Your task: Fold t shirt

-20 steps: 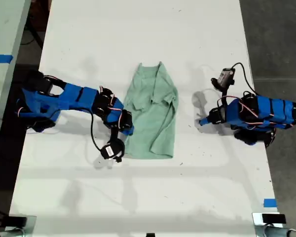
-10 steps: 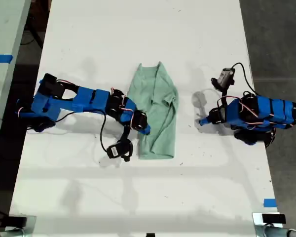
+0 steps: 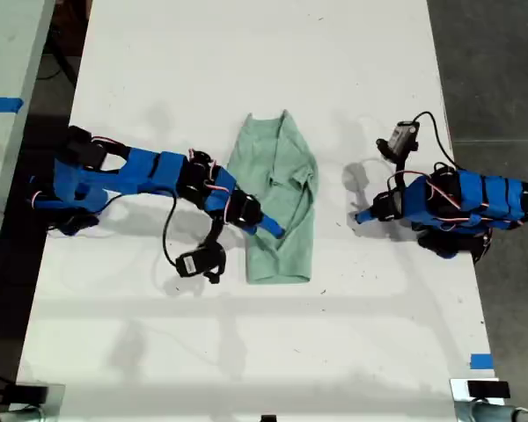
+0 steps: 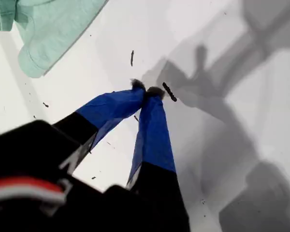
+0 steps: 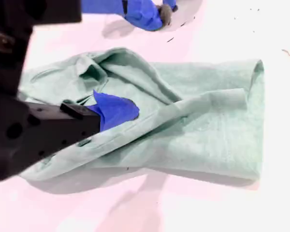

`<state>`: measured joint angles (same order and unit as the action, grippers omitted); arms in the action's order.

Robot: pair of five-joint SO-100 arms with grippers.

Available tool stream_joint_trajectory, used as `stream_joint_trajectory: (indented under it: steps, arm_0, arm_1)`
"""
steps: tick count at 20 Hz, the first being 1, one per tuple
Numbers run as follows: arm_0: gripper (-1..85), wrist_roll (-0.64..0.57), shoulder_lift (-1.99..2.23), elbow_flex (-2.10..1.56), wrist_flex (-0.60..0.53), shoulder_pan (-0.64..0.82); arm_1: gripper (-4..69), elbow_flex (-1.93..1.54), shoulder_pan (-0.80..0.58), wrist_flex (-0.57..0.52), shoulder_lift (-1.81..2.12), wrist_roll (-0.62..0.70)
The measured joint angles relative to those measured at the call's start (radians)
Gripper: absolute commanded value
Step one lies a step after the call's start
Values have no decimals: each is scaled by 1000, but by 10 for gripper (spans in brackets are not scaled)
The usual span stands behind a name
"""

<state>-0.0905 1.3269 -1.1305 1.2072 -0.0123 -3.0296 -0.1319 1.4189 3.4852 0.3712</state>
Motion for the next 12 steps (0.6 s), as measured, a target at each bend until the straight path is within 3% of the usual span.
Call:
stream_joint_trajectory:
  steps: [3,6,8,10,12]
  arm_0:
    - [205,74,279,-225,49,31]
    - [199,138,626,-577,15,81]
    - [142,160,879,-853,-55,115]
    - [23,147,1160,-1150,-186,149]
    - [-1,144,1480,-1436,-276,170]
  arm_1:
    - [22,0,0,0,0,2]
    - [22,0,0,0,0,2]
    - [22,0,0,0,0,2]
    - [22,0,0,0,0,2]
    - [22,0,0,0,0,2]
